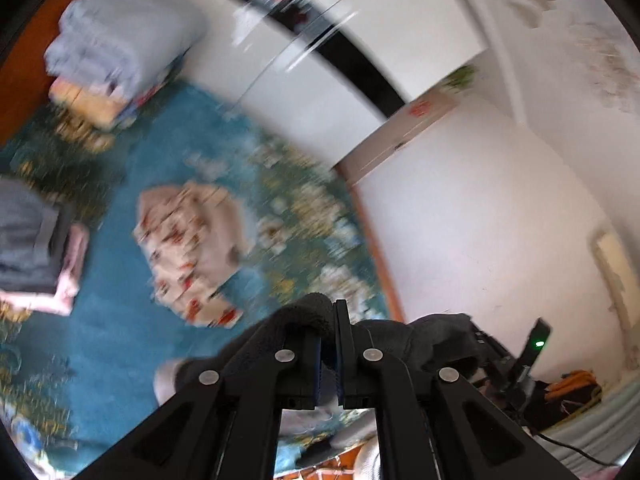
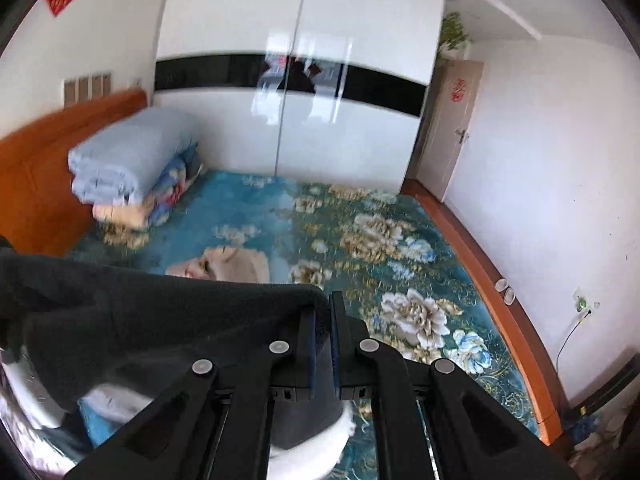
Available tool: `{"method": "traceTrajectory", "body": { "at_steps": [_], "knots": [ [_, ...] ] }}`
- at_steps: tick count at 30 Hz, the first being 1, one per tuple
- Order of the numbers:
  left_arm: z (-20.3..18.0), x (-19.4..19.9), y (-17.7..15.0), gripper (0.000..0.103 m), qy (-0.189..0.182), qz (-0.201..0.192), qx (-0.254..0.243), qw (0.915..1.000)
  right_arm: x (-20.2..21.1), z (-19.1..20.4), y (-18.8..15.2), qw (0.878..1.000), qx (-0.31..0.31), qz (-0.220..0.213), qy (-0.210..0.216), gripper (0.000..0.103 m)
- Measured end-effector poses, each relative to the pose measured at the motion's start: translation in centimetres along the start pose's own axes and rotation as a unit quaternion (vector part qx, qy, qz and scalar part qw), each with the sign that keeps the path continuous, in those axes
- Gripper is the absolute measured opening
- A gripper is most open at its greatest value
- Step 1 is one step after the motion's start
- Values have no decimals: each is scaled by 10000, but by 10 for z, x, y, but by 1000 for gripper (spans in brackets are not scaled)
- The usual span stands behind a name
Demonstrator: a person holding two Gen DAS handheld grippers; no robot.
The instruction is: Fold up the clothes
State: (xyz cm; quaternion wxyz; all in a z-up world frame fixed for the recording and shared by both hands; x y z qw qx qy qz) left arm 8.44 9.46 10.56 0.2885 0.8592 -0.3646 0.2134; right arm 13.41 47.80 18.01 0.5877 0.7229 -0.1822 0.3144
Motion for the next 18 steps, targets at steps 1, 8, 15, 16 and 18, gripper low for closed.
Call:
{"method": "traceTrajectory", "body": {
  "at_steps": [1,8,15,16,18],
  "knots": [
    [23,-24,-2,5,231,204,264,9992,-14,3,-3,9997,66,196,92,6],
    [171,-153,-40,5,1306,1071,2469,9542,-180,29,-78,9751,7,1986,982,6],
    [228,-235,-34,5,1717,1123,3544,9123,-297,3,-99,9573,-529,2599,1152,5],
    [232,-246,-26,6,1795,1142,3587,9089,-312,-5,-95,9556,-612,2628,1186,5],
    [241,-267,-12,6,1952,1208,3671,9014,-347,-17,-91,9494,-748,2799,1211,5]
  ]
}}
Point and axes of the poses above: each gripper's, at about its wrist camera, not at the fingertips, and x roughly against the way its jaws point, z to its left, y to its top, the point moved 6 cm from there along -x, roughly the way its jaws point, and after that the axes turned 7 degrees about x, right-handed, at the moved point
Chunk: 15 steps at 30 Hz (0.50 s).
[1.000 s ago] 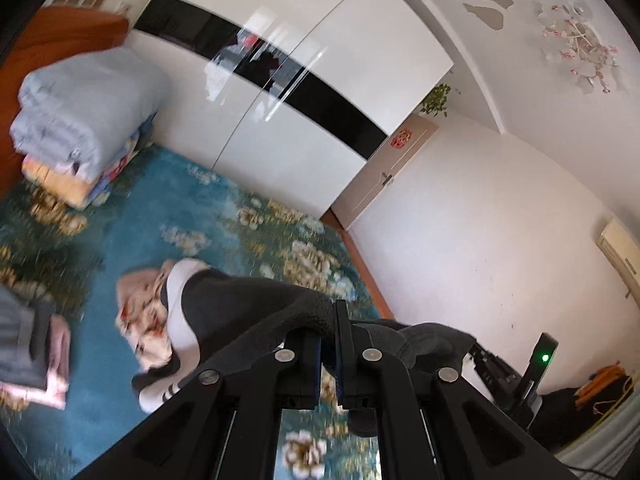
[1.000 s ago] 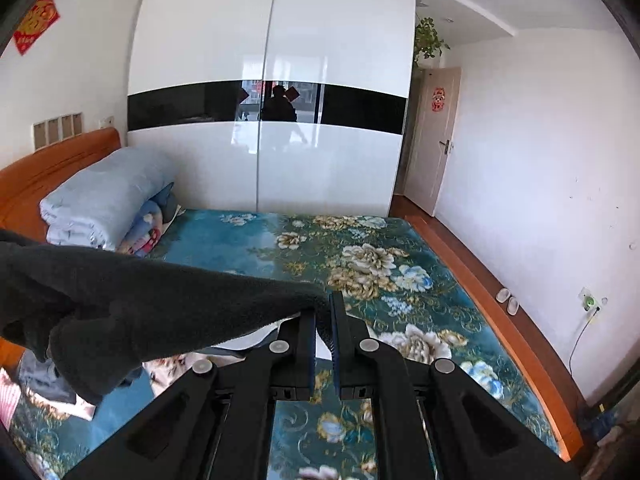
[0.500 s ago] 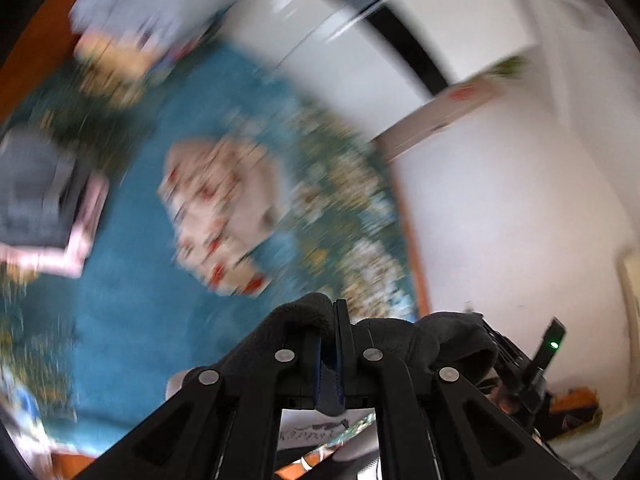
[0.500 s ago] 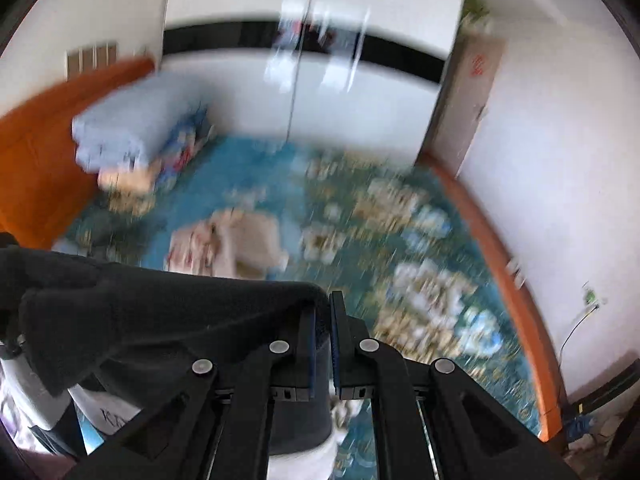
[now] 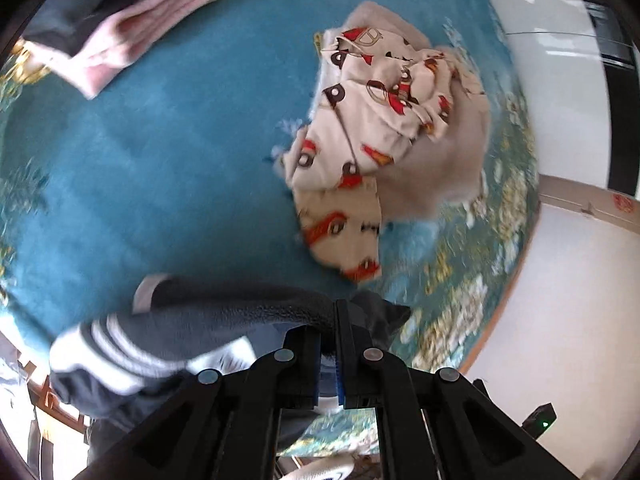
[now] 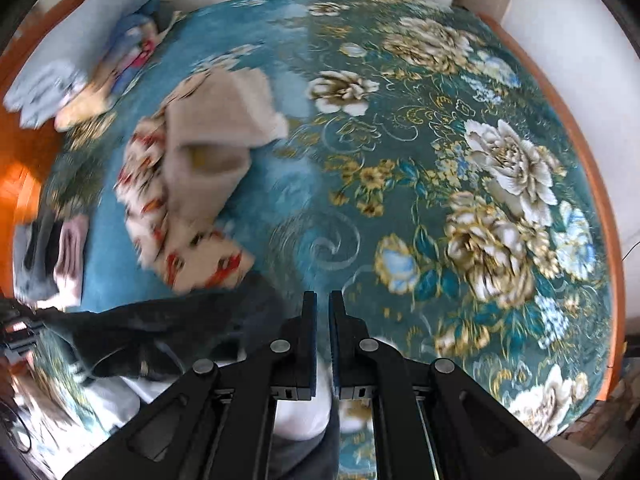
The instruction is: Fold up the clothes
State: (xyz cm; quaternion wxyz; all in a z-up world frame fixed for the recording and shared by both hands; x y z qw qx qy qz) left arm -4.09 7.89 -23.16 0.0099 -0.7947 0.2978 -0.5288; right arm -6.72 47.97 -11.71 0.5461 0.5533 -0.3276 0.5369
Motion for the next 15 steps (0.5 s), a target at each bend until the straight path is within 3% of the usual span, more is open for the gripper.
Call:
{"method": "traceTrajectory", "body": {
  "at_steps": [3,6,8,9,11,13,15],
  "knots": [
    [6,-23,25,7,142,8,374,9992,-28,-4,19,9992,-145,209,310,5],
    [13,-45,50,9,277,14,763,9967,-57,9,3,9973,85,501,526,5],
    [18,-50,61,18,178,9,984,9950,-75,20,-14,9945,320,724,688,5],
    [19,-51,64,21,117,-13,1072,9942,-85,27,-24,9926,433,841,762,10],
    [12,-48,67,49,-195,-126,1115,9935,-100,37,-43,9894,469,1032,909,21],
    [-1,-44,65,59,-569,-177,1003,9932,-110,46,-60,9860,352,1182,1118,38],
    [-16,-41,60,60,-785,-108,789,9937,-114,57,-80,9819,296,1318,1327,45]
  ]
}}
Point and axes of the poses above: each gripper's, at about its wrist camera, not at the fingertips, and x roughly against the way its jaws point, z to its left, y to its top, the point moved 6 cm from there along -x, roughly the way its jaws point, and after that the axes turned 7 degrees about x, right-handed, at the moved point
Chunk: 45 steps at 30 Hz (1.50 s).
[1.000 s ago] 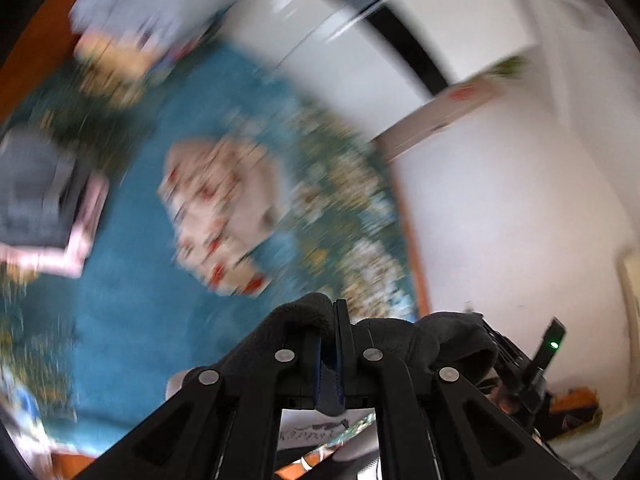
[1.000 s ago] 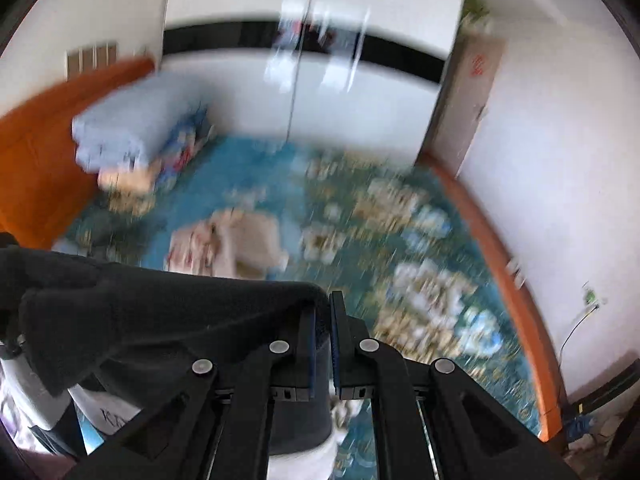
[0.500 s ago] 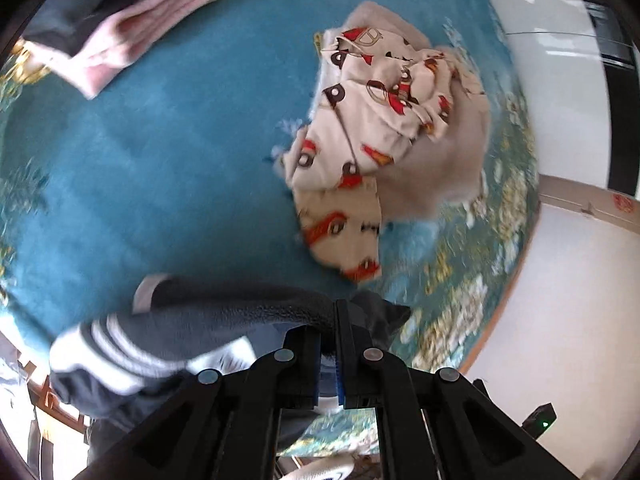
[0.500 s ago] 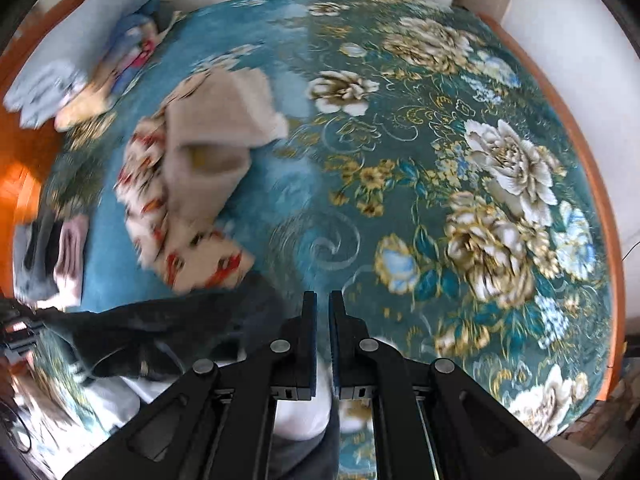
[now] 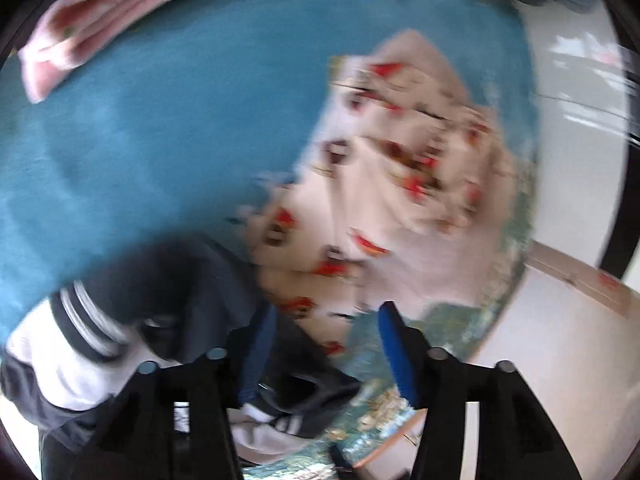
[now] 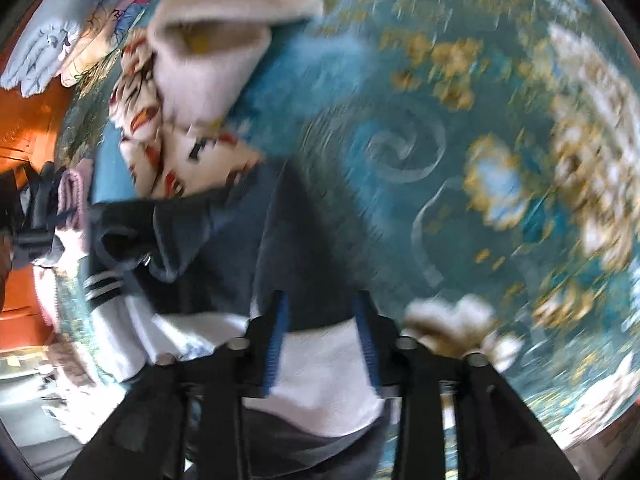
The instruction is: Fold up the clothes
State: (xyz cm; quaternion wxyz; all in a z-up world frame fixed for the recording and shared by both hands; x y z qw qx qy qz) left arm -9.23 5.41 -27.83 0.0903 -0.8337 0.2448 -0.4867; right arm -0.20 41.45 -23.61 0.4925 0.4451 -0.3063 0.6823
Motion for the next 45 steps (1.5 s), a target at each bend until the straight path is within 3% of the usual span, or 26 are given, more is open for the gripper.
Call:
{"method": "traceTrajectory", "body": {
  "at_steps": [2,5,8,11,12,15,18,24,29,30,36,41,45],
  "knots": [
    [-12,12,-11,60,-134,-80,-367,9992,-9,16,-19,9997,170,112,168,46],
    [-18,40,-29,64,14,-507,-1134,9923,-22,43,-49,9971,501,322,475,58],
    [4,61,-42,65,757,-914,-1915,9743,-37,73,-83,9913,897,619,736,65],
    [50,80,-51,65,1588,-1122,-2309,9533,-52,100,-112,9851,1217,871,845,66],
    [69,85,-54,65,1755,-1109,-2276,9514,-56,107,-120,9835,1296,914,873,66],
    [121,98,-63,65,2019,-1022,-1929,9548,-74,122,-134,9843,1330,949,668,66],
    [159,107,-75,65,1986,-967,-1513,9635,-90,121,-136,9929,792,817,349,66],
    [197,118,-83,65,2235,-819,-1727,9558,-121,119,-135,9948,-20,948,-369,66],
    [219,126,-72,65,2388,-753,-1726,9527,-130,115,-136,9932,-226,969,-596,66],
    [226,125,-70,65,2443,-729,-1722,9515,-130,114,-137,9928,-240,976,-646,64],
    [267,105,-64,65,2683,-454,-1504,9504,-128,107,-143,9871,-245,1250,-965,11],
    [294,78,-65,65,2747,-234,-1108,9548,-89,81,-142,9870,-358,1051,-1158,10],
    [303,65,-65,65,2935,-140,-1194,9484,-43,20,-139,9803,-667,808,-1673,10]
  ]
}}
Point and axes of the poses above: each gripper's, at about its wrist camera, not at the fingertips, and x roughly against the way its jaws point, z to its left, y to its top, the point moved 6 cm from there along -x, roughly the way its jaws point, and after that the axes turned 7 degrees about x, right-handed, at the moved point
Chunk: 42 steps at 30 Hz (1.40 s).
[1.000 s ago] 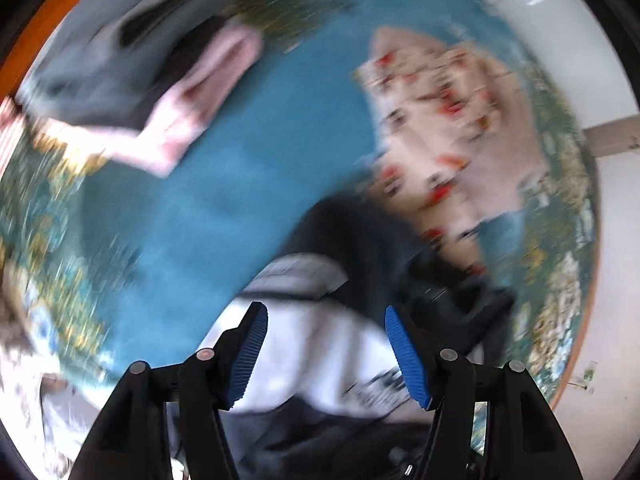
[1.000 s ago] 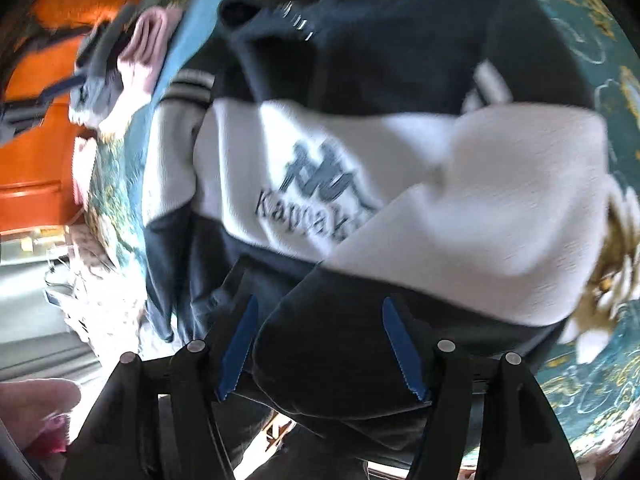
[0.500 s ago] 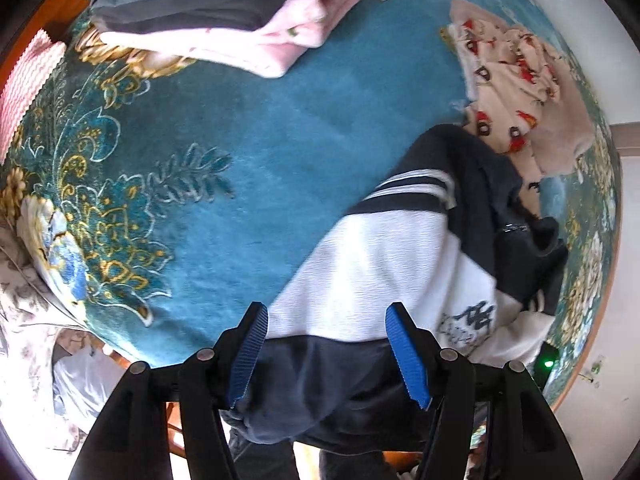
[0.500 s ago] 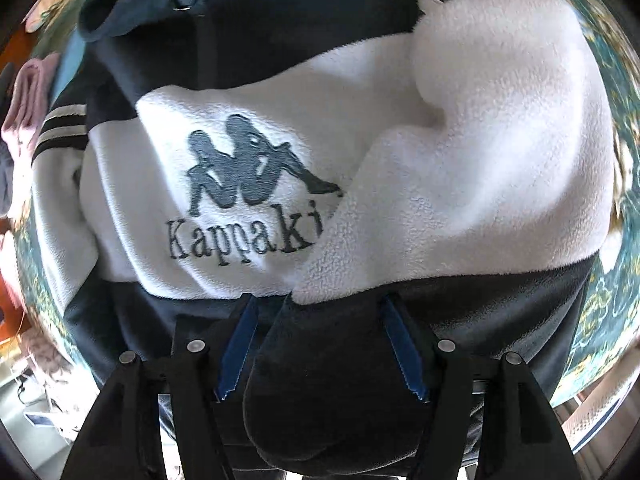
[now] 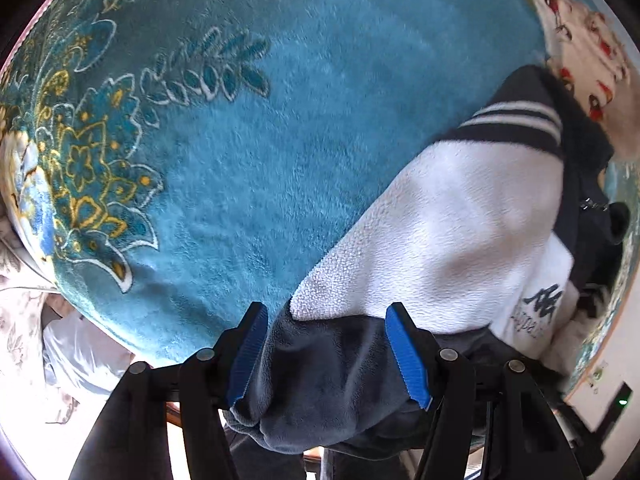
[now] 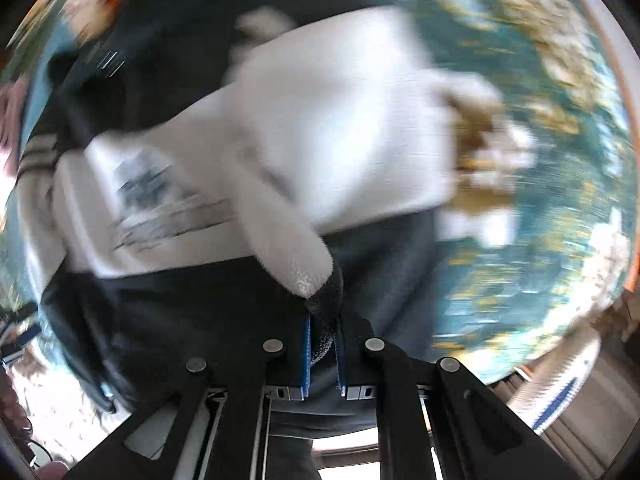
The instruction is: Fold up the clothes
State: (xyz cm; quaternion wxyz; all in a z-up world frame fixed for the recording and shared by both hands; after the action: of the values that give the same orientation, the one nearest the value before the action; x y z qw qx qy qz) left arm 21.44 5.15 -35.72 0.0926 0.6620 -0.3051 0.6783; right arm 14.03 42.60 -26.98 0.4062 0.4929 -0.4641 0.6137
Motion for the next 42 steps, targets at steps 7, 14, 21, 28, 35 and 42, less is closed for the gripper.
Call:
{"method": "traceTrajectory", "body": {
  "at_steps": [7,14,21,28,35,42],
  "knots": [
    [8,-5,0,65,295,-6,-194,9994,60,-177,38,9839,-968,-549,-1399,10],
    [9,-17,-6,65,516,122,-333,9980,72,-192,80,9770,-1058,-575,-1762,10],
    [5,-27,-7,65,418,156,-432,9981,90,-178,91,9798,-584,-1017,-1619,33],
    [1,-27,-9,25,-13,275,-229,9994,152,-118,83,9774,-215,-1793,-1102,53],
    [-3,23,1,12,124,-363,-615,9974,140,-55,67,9845,142,-1624,-652,53],
    [1,99,68,12,867,-1612,-842,9795,135,-27,44,9875,138,-1496,-471,53]
  ]
}}
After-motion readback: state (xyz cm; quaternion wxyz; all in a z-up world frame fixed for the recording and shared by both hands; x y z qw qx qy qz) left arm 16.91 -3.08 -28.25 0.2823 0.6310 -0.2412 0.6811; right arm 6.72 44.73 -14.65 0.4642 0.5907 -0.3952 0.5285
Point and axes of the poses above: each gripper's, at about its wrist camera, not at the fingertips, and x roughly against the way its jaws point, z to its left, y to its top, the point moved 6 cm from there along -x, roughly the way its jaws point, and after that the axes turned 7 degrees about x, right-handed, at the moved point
